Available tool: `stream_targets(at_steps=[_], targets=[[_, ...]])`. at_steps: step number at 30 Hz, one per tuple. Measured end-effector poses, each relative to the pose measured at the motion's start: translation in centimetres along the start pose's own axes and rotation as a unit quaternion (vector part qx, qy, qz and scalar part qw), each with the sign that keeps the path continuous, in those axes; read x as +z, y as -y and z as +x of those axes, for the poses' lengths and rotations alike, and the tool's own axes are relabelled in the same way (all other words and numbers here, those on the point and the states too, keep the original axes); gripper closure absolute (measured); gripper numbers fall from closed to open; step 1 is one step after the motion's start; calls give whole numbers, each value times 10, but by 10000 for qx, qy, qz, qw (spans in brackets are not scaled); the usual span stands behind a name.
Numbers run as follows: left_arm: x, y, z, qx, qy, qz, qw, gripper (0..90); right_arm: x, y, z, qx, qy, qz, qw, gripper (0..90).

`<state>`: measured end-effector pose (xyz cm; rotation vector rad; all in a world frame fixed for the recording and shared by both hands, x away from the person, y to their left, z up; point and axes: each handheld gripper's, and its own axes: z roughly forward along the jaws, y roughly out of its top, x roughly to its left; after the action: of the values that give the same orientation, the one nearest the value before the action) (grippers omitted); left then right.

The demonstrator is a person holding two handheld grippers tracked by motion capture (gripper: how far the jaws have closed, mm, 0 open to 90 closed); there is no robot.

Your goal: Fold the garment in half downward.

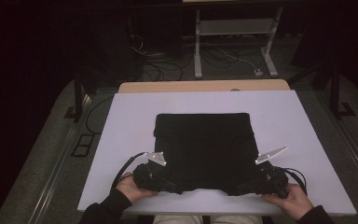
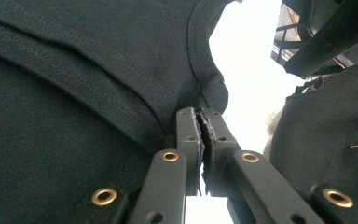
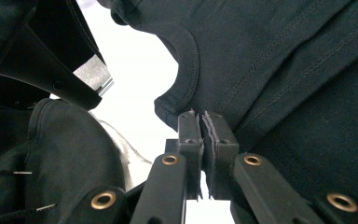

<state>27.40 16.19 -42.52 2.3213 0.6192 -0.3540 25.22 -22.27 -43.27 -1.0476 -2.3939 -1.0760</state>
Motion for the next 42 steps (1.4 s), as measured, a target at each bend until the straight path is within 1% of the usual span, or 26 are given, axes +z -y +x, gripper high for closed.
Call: stream_targets(at_steps=[1,2,4,6,7,8,9,11,12,14,16,17,19,20,25,26,27,29,31,32,33,35,36,37,40,42], targets=[[0,0,0,68,-13,20,10000,845,0,0,0,4,3,0,10000,842],[0,0,0,92,13,3,10000,832,0,0,1,13,10,-5,10000,840],[0,0,-1,95,66,-42,9999,762,-1,0,2,26,33,-31,10000,829],[1,-1,-2,158,58,-15,9999,689,-2,-1,3,-40,37,-46,10000,807],[1,-1,-2,158,58,-15,9999,665,-2,-1,3,-40,37,-46,10000,807],[1,-1,-2,212,82,-6,9997,665,-2,-1,4,-67,36,-51,10000,792],[1,-1,-3,217,106,-24,9997,614,-3,-1,6,-86,53,-76,9999,753],[0,-2,-4,227,125,-38,9997,576,-3,-1,8,-140,91,-102,9998,706],[-1,-2,-4,203,144,-62,9997,559,-4,-1,9,-127,122,-124,9998,679],[-1,-2,-4,192,132,-91,9997,530,-6,-2,11,-167,156,-165,9996,624],[-4,-1,-6,205,57,-164,9996,508,-7,-2,13,-218,225,-233,9992,539],[-5,-1,-8,242,-17,-207,9995,492,-8,-2,14,-268,275,-275,9989,504],[-7,-1,-10,273,-91,-305,9991,444,-10,-3,17,-350,364,-385,9980,425],[-8,-2,-10,322,-112,-351,9988,425,-11,-3,18,-374,420,-417,9975,386],[-13,-4,-12,308,-115,-542,9980,325,-14,-7,20,-457,640,-527,9955,211],[-13,-5,-13,285,-116,-588,9978,307,-15,-8,20,-454,671,-546,9952,181],[-14,-5,-13,276,-114,-624,9976,290,-16,-9,20,-439,694,-568,9950,170],[-17,-6,-13,261,-159,-696,9971,255,-18,-11,20,-447,777,-645,9939,114],[-19,-7,-13,241,-216,-766,9965,198,-21,-13,20,-461,801,-682,9934,43],[-19,-7,-13,241,-216,-766,9965,168,-21,-13,20,-461,801,-682,9934,43],[-21,-8,-12,198,-266,-875,9956,140,-22,-16,19,-466,832,-717,9929,0],[-25,-8,-11,219,-287,-964,9947,116,-24,-19,19,-478,833,-761,9925,0],[-26,-8,-11,192,-311,-1014,9942,99,-25,-20,19,-506,822,-785,9922,0],[-27,-8,-11,186,-355,-1030,9939,80,-26,-22,19,-527,801,-781,9923,0],[-29,-7,-9,115,-477,-1068,9931,14,-27,-28,19,-578,835,-812,9915,0],[-31,-6,-9,86,-505,-1150,9920,13,-27,-31,19,-599,825,-820,9914,0]])
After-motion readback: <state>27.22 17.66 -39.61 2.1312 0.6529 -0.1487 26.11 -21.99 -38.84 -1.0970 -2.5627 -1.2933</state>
